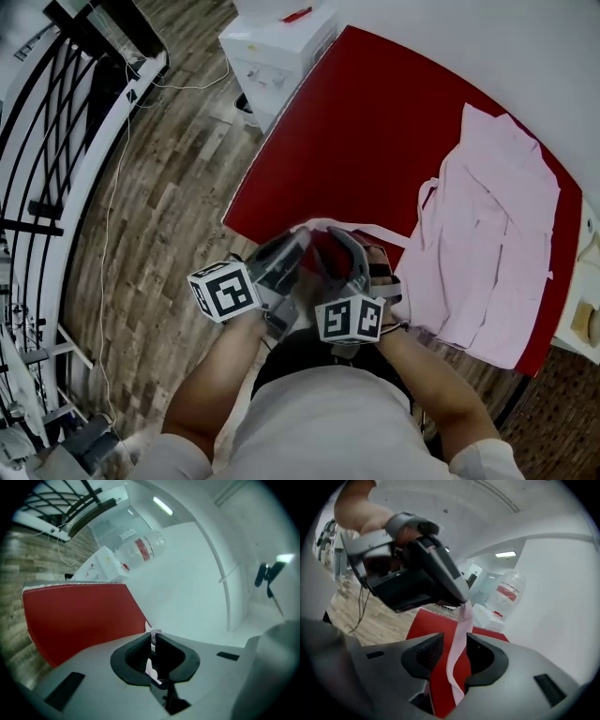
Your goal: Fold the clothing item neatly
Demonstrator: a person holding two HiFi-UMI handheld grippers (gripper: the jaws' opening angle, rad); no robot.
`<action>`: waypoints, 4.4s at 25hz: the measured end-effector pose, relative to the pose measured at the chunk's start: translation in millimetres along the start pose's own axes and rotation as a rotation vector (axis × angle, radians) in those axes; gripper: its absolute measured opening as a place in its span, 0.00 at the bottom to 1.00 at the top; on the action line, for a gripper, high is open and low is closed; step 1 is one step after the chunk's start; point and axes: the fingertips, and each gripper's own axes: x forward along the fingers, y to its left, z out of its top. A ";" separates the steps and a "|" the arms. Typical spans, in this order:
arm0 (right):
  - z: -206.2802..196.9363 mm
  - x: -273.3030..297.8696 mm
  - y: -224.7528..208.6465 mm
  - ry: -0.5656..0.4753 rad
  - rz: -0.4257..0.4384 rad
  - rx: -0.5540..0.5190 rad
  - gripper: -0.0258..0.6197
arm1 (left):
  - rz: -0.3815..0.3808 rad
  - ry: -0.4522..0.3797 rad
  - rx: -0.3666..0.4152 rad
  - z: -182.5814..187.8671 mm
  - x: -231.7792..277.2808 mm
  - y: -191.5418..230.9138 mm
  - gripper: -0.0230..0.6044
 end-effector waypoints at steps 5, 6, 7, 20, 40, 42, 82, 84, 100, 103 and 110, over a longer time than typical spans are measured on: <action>-7.5 4.8 -5.4 0.022 -0.120 -0.119 0.24 | -0.047 -0.071 -0.263 -7.4 7.3 -14.9 0.08; -9.0 5.1 -7.0 0.021 -0.133 -0.122 0.24 | -0.053 -0.082 -0.291 -8.7 8.6 -17.2 0.08; -9.9 5.2 -9.1 0.019 -0.147 -0.120 0.24 | -0.055 -0.091 -0.307 -9.7 9.5 -18.9 0.08; -1.3 -1.1 -26.2 -0.029 -0.263 -0.032 0.24 | -0.081 -0.148 -0.301 2.9 11.5 -35.5 0.08; -43.6 -46.7 -98.0 0.011 -0.337 0.284 0.08 | -0.168 0.101 0.351 -32.0 51.3 -71.6 0.24; -48.4 -55.2 -109.6 0.008 -0.348 0.328 0.08 | -0.182 0.111 0.409 -36.4 56.5 -77.3 0.24; -385.2 -327.9 -325.9 -0.098 -0.528 1.304 0.08 | 0.015 0.661 1.078 -278.3 257.0 -49.5 0.35; -391.3 -330.6 -331.0 -0.131 -0.506 1.299 0.08 | 0.033 0.670 1.091 -279.8 264.0 -45.1 0.35; -543.4 -334.1 -247.7 0.254 -0.419 1.477 0.08 | 0.133 0.790 1.123 -271.9 304.4 -6.4 0.35; -552.2 -343.3 -240.6 0.298 -0.405 1.517 0.08 | 0.129 0.809 1.159 -273.0 308.2 -7.9 0.35; -563.3 -369.2 -234.7 0.343 -0.434 1.519 0.24 | 0.124 0.825 1.257 -272.7 316.0 -11.0 0.35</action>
